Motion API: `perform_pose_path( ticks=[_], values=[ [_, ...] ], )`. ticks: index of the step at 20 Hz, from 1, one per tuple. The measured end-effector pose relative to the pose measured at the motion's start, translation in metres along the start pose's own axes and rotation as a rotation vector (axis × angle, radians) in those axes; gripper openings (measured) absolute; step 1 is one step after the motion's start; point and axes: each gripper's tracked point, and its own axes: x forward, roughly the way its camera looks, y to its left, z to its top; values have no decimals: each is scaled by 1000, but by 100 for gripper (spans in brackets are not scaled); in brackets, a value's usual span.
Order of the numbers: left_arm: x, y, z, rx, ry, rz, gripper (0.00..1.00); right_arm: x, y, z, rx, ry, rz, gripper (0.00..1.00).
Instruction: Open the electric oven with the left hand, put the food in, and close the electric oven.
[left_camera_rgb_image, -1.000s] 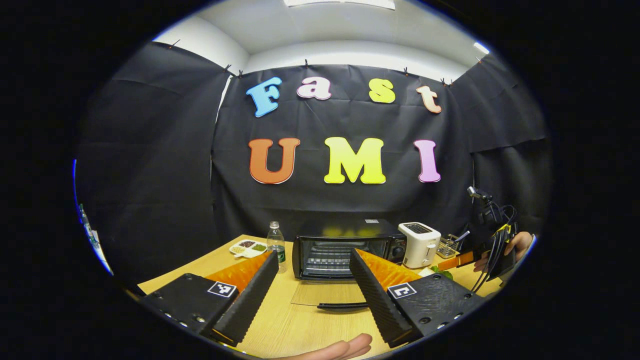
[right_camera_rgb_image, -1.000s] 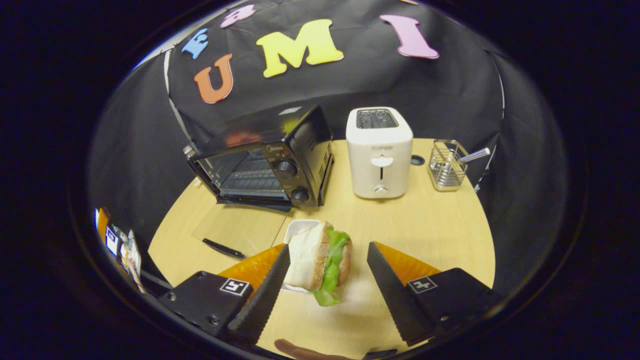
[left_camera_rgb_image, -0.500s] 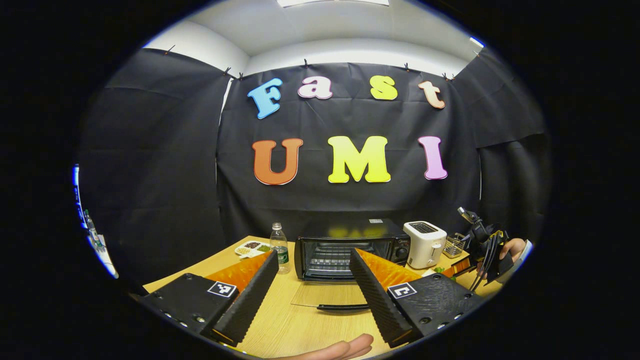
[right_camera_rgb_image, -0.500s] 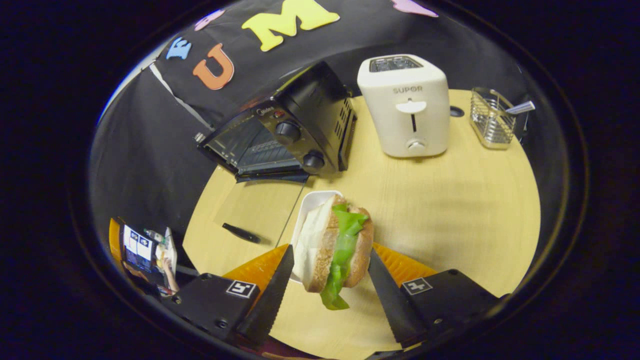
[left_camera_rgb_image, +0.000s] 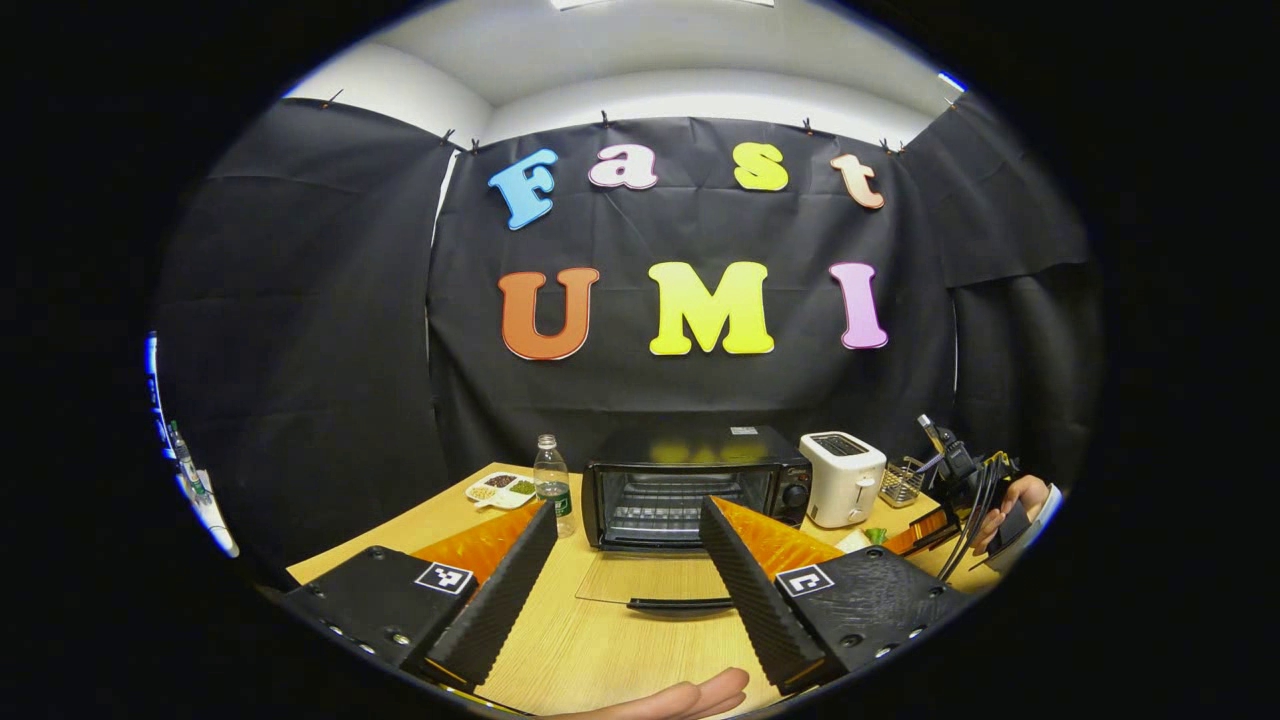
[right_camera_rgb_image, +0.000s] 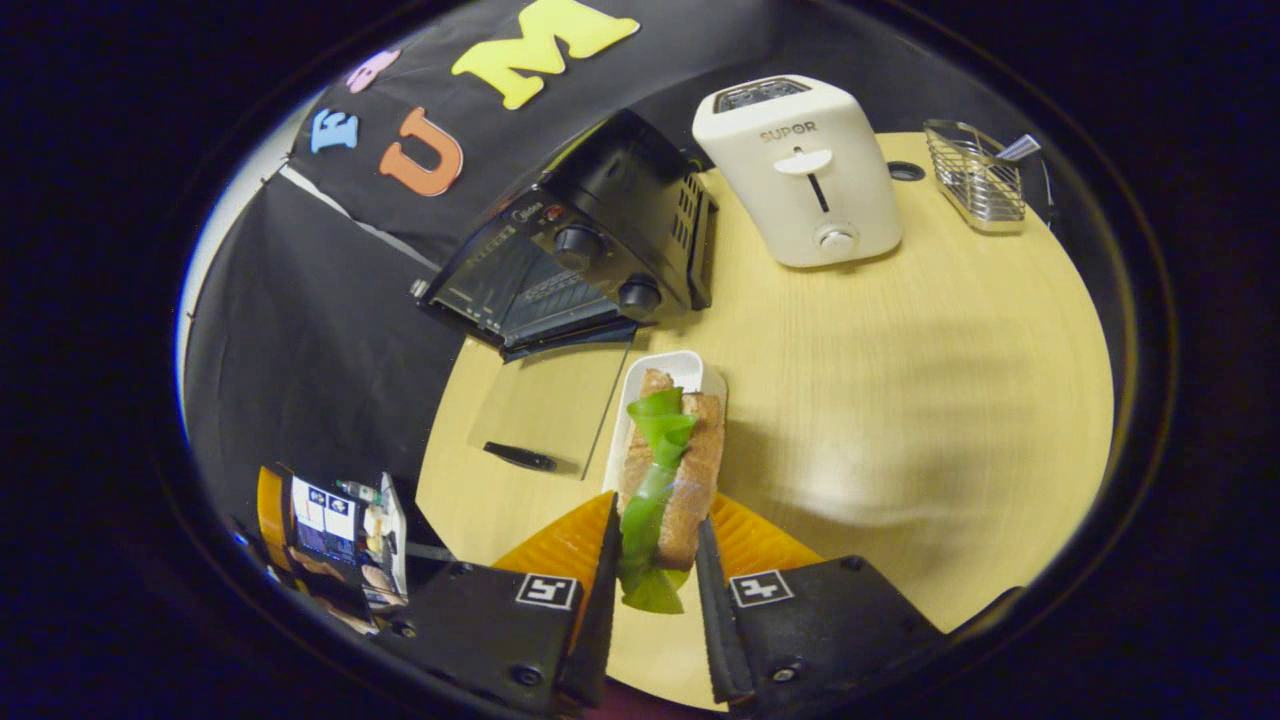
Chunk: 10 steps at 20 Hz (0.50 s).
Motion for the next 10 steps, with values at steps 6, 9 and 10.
perform_pose_path(
  ticks=[6, 9, 10],
  values=[
    [-16, 7, -2, -39, -22, -37, 94, -25, 13, -1, 58, -153, -48, 39],
    [-23, 13, -1, -47, -41, -57, 94, -35, 30, -2, 73, -246, -46, 39],
    [-24, 15, -2, -46, -46, -64, 94, -36, 37, -3, 86, -272, -41, 39]
  ],
)
